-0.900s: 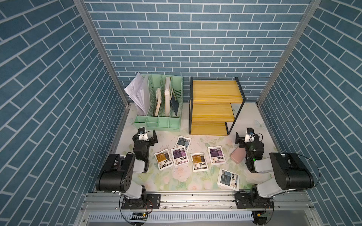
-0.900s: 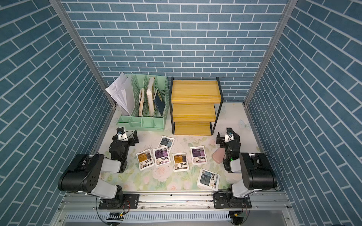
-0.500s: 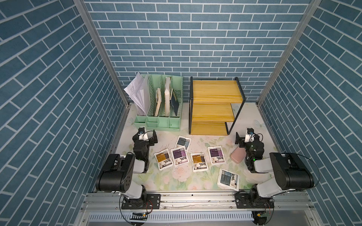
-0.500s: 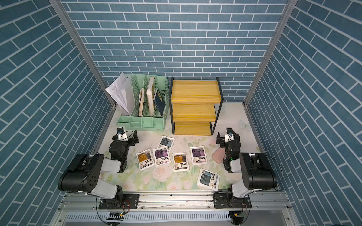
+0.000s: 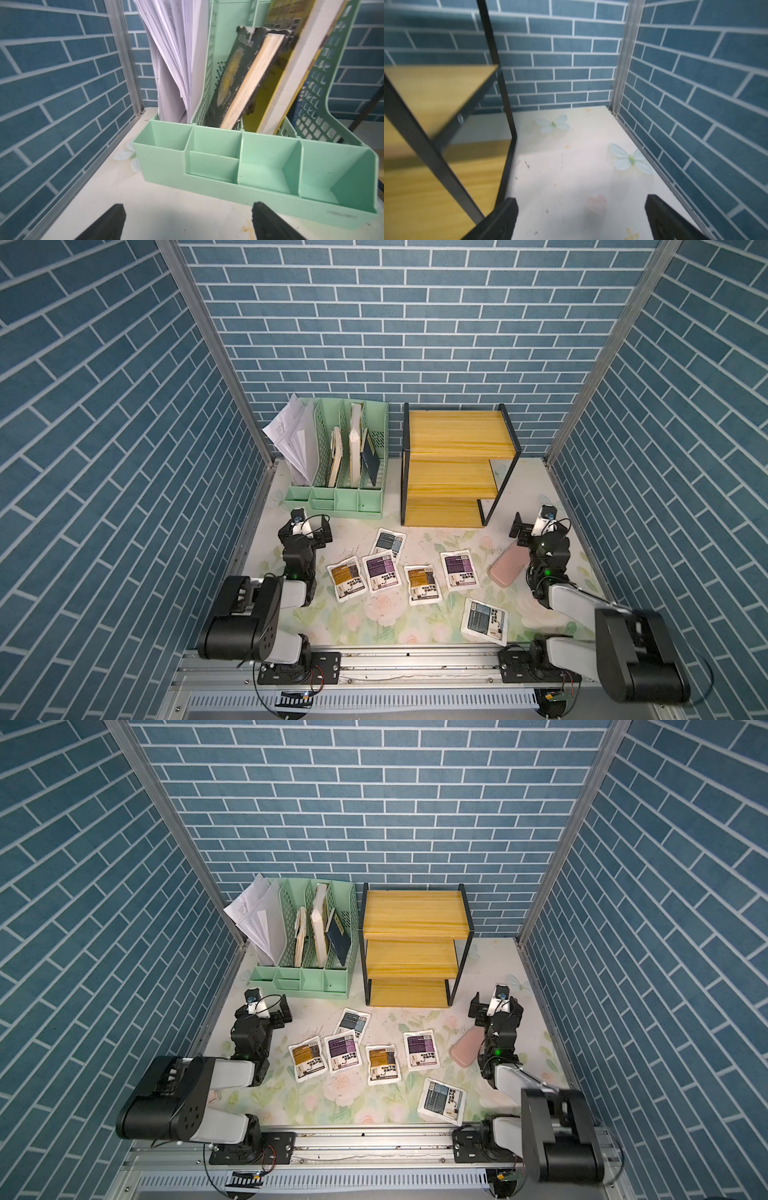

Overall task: Place the bagged coffee beans on the shelf by color
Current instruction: Pick up the bagged coffee beans at the center of the board.

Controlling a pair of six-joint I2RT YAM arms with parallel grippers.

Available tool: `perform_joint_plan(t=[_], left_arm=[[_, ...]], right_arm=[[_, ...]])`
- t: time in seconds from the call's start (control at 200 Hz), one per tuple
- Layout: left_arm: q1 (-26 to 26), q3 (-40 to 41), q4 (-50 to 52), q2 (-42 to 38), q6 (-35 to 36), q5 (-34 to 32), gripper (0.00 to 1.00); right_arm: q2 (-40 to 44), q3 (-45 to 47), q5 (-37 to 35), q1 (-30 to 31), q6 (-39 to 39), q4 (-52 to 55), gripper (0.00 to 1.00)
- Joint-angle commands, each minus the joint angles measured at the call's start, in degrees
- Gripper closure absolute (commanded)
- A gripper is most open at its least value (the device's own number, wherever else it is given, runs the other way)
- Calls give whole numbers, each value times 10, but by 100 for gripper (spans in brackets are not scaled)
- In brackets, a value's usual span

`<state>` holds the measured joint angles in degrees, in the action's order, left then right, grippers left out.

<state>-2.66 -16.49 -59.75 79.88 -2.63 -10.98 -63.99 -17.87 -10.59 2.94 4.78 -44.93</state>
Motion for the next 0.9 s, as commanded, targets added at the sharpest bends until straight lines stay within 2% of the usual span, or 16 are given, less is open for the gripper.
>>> perform_joint_plan(t=[0.0,0.075,0.205,0.275,0.33,0.385,0.455,0.53,0.58,0.625,0.755,0.825,0.85,0.895], left_arm=[[-4,-55,148,-53,-37,-53,0],[-2,-122,295,-74,-100,-82,0],[3,-255,580,-60,-262,-183,0],[12,-280,648,-67,-317,-197,0],[21,-285,682,-76,-350,-202,0],[35,-278,675,-90,-334,-148,0],[46,-257,642,-113,-307,-60,0],[54,-250,637,-135,-299,24,0],[57,-265,661,-135,-293,70,0],[57,-279,688,-127,-287,105,0],[57,-267,734,-117,-303,208,0],[57,-219,709,-150,-293,298,0],[56,-198,693,-170,-290,332,3],[50,-174,684,-206,-293,351,7]], right_arm=[[103,-23,24,1,99,258,0],[165,-40,72,0,145,360,0],[259,-59,58,-1,342,541,0],[309,-65,75,-2,377,607,0],[354,-55,79,-2,382,616,0],[403,-39,108,-2,363,602,0],[445,-16,232,-2,315,548,1],[406,-2,353,1,348,520,10],[373,11,392,15,377,514,17],[366,21,388,43,394,509,21],[363,39,299,156,451,494,21],[323,55,278,213,497,443,20],[304,58,268,238,512,422,19],[272,55,232,287,529,395,19]])
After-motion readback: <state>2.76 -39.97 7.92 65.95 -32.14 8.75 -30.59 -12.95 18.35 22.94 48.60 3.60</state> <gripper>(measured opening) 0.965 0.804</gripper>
